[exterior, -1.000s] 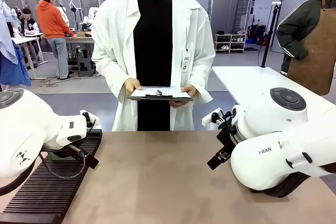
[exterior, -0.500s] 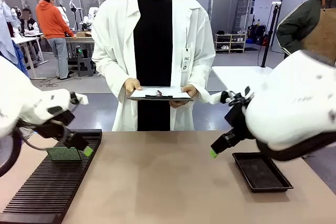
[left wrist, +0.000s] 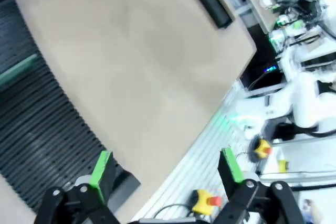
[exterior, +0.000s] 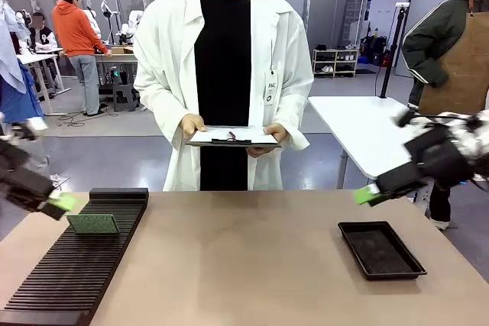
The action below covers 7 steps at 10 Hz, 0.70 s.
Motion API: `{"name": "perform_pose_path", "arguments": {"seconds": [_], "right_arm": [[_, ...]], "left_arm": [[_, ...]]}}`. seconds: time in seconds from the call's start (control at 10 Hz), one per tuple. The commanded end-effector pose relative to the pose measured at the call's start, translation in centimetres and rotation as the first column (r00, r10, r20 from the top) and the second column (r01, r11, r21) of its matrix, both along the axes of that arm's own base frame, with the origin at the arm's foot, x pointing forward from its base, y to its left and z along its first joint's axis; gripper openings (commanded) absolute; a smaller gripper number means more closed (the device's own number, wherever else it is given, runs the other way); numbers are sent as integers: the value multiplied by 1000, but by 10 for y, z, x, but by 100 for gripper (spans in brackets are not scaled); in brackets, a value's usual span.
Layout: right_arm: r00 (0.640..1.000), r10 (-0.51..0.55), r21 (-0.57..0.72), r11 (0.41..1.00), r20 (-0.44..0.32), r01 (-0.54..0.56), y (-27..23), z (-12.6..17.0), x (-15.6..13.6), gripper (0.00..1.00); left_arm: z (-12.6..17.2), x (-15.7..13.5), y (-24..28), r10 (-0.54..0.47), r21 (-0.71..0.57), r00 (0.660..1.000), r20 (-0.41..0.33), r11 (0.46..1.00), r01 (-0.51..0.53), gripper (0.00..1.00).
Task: Inspect the PCB.
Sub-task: Pick up the Blank PCB and present it to the human.
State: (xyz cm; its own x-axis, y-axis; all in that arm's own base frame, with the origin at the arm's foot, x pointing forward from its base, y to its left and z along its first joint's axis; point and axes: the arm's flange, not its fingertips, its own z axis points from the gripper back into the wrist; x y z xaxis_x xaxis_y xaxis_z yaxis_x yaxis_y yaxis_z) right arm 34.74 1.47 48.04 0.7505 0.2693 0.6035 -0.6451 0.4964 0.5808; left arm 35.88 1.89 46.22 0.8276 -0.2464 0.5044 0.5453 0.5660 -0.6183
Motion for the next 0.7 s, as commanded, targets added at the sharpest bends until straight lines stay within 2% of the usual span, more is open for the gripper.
{"name": "perform_pose_path", "arguments": {"seconds": [0.0,0.1,0.2,0.3,0.4,0.5,0.6], "right_arm": [[999,-7,189,982,-34,14,-51,-32,-35,100],[998,-40,261,964,-45,50,-76,-40,-50,100],[991,-92,307,944,-98,118,-100,-48,-64,100],[985,-120,332,931,-121,154,-121,-55,-77,100],[977,-154,385,901,-150,201,-144,-63,-93,100],[970,-177,407,884,-163,230,-155,-68,-101,100],[967,-190,424,872,-172,247,-163,-74,-111,100]], "left_arm": [[-27,-24,53,28,-201,999,-31,979,-34,100],[-42,-40,82,52,-287,999,-13,957,-53,100],[-58,-54,109,130,-366,991,-8,922,-124,100],[-69,-69,128,194,-416,981,31,894,-164,100],[-83,-84,142,250,-483,968,15,849,-212,100],[-98,-94,151,250,-449,962,-109,851,-272,100],[-104,-106,160,295,-485,950,-102,819,-306,100]]}}
